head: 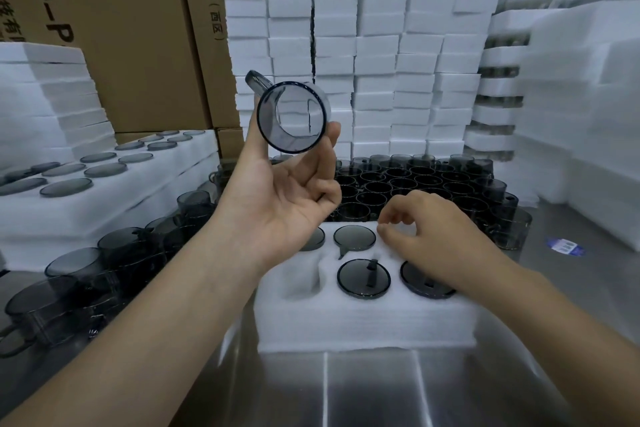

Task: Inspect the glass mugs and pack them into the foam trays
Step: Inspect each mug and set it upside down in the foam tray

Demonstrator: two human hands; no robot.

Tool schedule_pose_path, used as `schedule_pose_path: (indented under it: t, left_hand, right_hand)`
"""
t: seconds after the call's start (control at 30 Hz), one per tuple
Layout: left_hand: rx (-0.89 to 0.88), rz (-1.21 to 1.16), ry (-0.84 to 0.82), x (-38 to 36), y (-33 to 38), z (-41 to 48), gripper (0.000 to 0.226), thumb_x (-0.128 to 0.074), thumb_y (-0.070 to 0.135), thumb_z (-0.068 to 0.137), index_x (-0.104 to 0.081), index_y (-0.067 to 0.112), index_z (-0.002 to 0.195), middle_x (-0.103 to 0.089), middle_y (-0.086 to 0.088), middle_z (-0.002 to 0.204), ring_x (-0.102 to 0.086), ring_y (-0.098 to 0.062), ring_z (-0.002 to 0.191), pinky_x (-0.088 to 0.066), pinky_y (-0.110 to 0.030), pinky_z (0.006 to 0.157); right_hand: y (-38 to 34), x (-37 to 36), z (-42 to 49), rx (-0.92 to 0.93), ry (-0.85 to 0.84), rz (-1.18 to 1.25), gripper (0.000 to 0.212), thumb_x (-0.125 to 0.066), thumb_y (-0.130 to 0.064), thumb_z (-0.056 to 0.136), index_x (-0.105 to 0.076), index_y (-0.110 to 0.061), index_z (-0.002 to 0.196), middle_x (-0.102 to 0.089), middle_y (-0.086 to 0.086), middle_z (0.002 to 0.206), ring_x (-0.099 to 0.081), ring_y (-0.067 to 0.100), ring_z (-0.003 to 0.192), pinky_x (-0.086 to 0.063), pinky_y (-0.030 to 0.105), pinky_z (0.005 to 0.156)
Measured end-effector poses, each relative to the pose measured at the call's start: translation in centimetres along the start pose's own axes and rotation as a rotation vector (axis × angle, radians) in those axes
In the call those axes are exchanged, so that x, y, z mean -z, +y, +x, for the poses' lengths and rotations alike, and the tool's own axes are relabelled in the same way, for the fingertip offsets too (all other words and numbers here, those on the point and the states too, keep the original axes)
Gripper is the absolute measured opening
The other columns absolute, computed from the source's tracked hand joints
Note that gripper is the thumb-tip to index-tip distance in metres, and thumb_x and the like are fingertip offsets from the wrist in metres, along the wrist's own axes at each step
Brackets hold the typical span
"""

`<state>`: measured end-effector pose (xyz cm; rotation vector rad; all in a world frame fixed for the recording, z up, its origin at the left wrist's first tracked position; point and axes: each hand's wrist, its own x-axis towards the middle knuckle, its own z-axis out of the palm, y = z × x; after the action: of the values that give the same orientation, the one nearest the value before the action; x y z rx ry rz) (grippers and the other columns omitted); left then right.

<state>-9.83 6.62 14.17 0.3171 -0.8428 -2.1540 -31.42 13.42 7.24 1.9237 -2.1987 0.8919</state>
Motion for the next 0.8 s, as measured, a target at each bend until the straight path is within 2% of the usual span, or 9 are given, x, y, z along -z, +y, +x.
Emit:
schedule_pose_path:
  t: [0.1, 0.2, 0.33, 0.47, 0.57, 0.63, 0.7, 0.8]
  left_hand:
    - [0.006, 0.018, -0.023, -0.1, 0.1, -0.2, 0.076, -0.066, 0.062, 0.099, -0.060, 0.000, 0.141, -0.082, -0.003, 0.100, -0.076, -0.007, 0.068, -0.044, -0.021, 0.051]
    - [0.012, 0.020, -0.045, -0.1, 0.0, -0.2, 0.081, -0.067, 0.064, 0.097, -0.057, 0.000, 0.145, -0.082, -0.002, 0.102, -0.077, -0.007, 0.071, -0.044, -0.021, 0.052]
    - [0.030, 0.020, -0.044, 0.1, -0.1, 0.0, 0.078, -0.070, 0.065, 0.095, -0.063, -0.001, 0.137, -0.082, -0.002, 0.106, -0.077, -0.008, 0.074, -0.046, -0.021, 0.052]
    - [-0.003, 0.093, 0.007, 0.3, -0.4, 0.3, 0.079, -0.081, 0.067, 0.082, -0.070, 0.001, 0.125, -0.081, -0.006, 0.116, -0.080, -0.015, 0.092, -0.053, -0.022, 0.057]
    - [0.005, 0.140, 0.038, 0.6, -0.8, 0.4, 0.076, -0.080, 0.062, 0.084, -0.068, 0.001, 0.127, -0.081, -0.009, 0.116, -0.081, -0.018, 0.102, -0.058, -0.020, 0.061]
    - [0.016, 0.185, 0.022, 0.9, -0.9, 0.4, 0.072, -0.080, 0.059, 0.086, -0.068, 0.003, 0.130, -0.080, -0.011, 0.119, -0.080, -0.020, 0.107, -0.061, -0.021, 0.066]
    - [-0.003, 0.298, 0.000, 1.0, -1.0, 0.4, 0.067, -0.080, 0.059, 0.087, -0.070, 0.007, 0.128, -0.080, -0.010, 0.121, -0.079, -0.020, 0.110, -0.062, -0.022, 0.075]
    - [-0.069, 0.492, -0.008, 0.9, -1.2, 0.5, 0.059, -0.081, 0.063, 0.083, -0.078, 0.016, 0.118, -0.081, -0.006, 0.120, -0.078, -0.019, 0.112, -0.055, -0.030, 0.088]
  right_hand:
    - [0.0, 0.0, 0.0, 0.003, 0.003, -0.002, 0.010, -0.061, -0.047, 0.098, -0.068, -0.039, 0.100, -0.058, -0.022, 0.099, -0.054, 0.009, 0.105, -0.052, 0.040, 0.092]
    - [-0.1, 0.1, 0.0, 0.001, 0.001, -0.009, 0.010, -0.061, -0.047, 0.099, -0.068, -0.039, 0.100, -0.059, -0.021, 0.100, -0.055, 0.010, 0.105, -0.052, 0.041, 0.093]
    - [-0.2, 0.2, -0.1, 0.004, 0.004, -0.023, 0.010, -0.061, -0.046, 0.098, -0.068, -0.040, 0.101, -0.059, -0.021, 0.099, -0.055, 0.009, 0.104, -0.051, 0.039, 0.091]
    - [-0.5, 0.3, -0.1, 0.012, 0.060, 0.036, 0.008, -0.061, -0.044, 0.099, -0.067, -0.040, 0.104, -0.063, -0.020, 0.097, -0.062, 0.004, 0.099, -0.055, 0.036, 0.087]
    - [-1.4, 0.6, -0.4, 0.069, 0.248, 0.155, 0.030, -0.060, -0.052, 0.100, -0.063, -0.040, 0.127, -0.065, -0.020, 0.103, -0.064, 0.001, 0.096, -0.058, 0.036, 0.084]
    - [-2.4, 0.9, -0.8, 0.131, 0.361, 0.262, 0.045, -0.060, -0.059, 0.098, -0.054, -0.044, 0.140, -0.064, -0.021, 0.114, -0.065, 0.003, 0.102, -0.056, 0.031, 0.083]
    - [-3.5, 1.2, -1.2, 0.173, 0.394, 0.341, 0.059, -0.066, -0.062, 0.094, -0.046, -0.046, 0.147, -0.061, -0.024, 0.127, -0.064, 0.003, 0.112, -0.054, 0.026, 0.086]
    - [-4.6, 1.2, -1.4, 0.200, 0.396, 0.380, 0.072, -0.078, -0.051, 0.089, -0.044, -0.041, 0.152, -0.059, -0.025, 0.139, -0.064, 0.000, 0.118, -0.055, 0.027, 0.092]
